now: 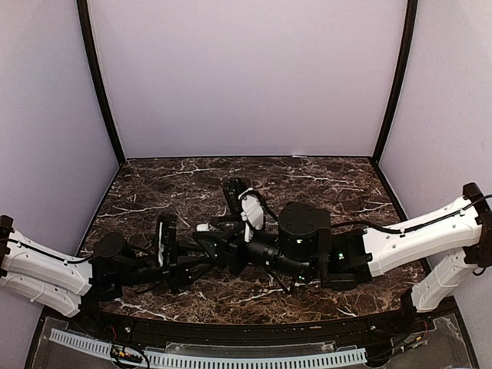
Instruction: Place the letter into the envelope and seal it
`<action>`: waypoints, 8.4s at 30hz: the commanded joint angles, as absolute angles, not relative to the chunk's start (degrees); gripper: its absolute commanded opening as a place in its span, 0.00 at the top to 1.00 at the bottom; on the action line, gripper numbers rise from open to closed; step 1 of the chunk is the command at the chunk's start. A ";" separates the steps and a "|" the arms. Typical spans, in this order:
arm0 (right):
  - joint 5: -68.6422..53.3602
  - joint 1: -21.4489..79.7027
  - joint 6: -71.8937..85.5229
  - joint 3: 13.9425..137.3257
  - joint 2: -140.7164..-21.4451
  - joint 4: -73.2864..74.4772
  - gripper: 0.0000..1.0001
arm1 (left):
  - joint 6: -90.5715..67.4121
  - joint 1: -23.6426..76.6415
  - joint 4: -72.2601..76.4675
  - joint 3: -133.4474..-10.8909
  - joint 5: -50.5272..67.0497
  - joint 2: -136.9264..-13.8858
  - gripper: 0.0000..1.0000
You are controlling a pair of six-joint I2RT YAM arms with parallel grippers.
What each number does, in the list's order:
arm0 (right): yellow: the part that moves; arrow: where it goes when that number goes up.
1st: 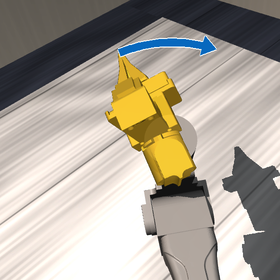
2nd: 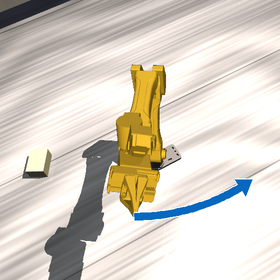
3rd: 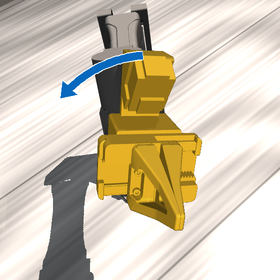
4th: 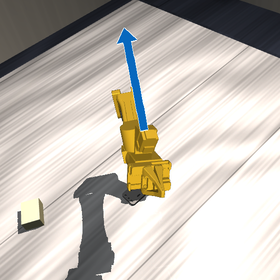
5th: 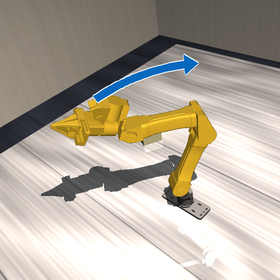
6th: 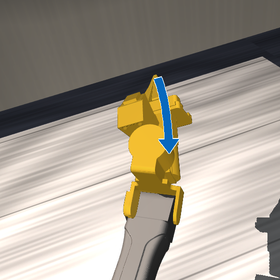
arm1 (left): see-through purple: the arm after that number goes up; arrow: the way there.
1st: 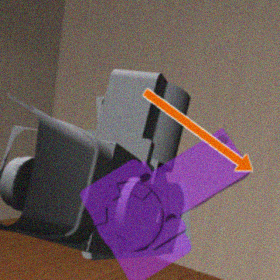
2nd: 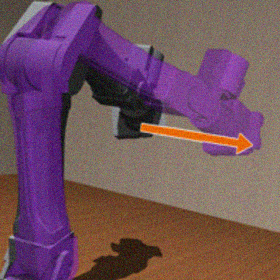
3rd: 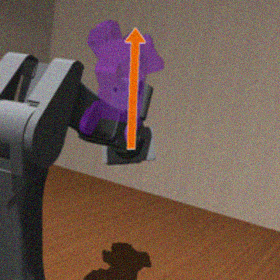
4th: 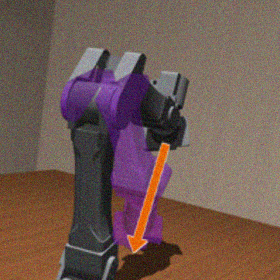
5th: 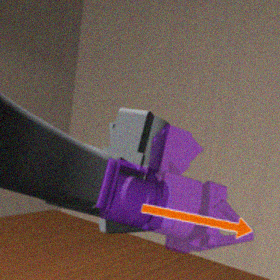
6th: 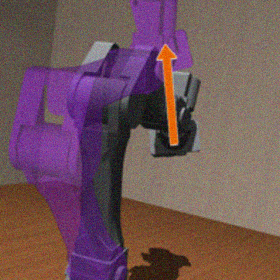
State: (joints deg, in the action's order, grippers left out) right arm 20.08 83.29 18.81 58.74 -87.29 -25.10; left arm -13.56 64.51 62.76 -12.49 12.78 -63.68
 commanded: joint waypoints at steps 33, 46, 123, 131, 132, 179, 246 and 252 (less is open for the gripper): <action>10.57 83.95 12.38 55.67 -83.80 -20.85 1.00 | -13.10 64.69 59.85 -12.70 29.87 -55.35 0.93; -12.03 79.45 12.48 53.95 -84.45 -26.60 1.00 | -17.84 65.11 68.85 -13.80 47.54 -61.57 0.92; -4.83 77.32 19.30 49.16 -84.15 -33.38 0.73 | -16.16 65.21 68.34 -14.95 28.05 -65.42 0.96; 0.86 78.40 19.73 49.21 -85.74 -36.35 0.59 | -18.28 65.22 72.42 -14.85 22.77 -68.59 0.96; 2.00 78.72 19.64 49.22 -85.80 -36.57 0.59 | -18.39 65.22 72.91 -14.83 22.42 -68.75 0.96; 0.13 81.04 7.98 57.24 -82.68 -10.80 1.00 | -14.69 65.23 49.19 -15.96 18.09 -51.00 0.29; 3.27 81.98 11.65 47.35 -87.60 -46.91 0.45 | -31.69 65.30 68.58 -11.61 11.27 -54.23 1.00; 2.65 81.89 11.34 48.93 -89.20 -47.30 0.49 | -31.62 65.30 68.37 -11.52 11.34 -53.66 1.00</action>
State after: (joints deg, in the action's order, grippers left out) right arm 3.73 81.49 11.40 46.50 -87.92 -43.55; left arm -31.51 65.21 65.95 -12.19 11.49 -55.20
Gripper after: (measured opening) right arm 0.530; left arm 0.201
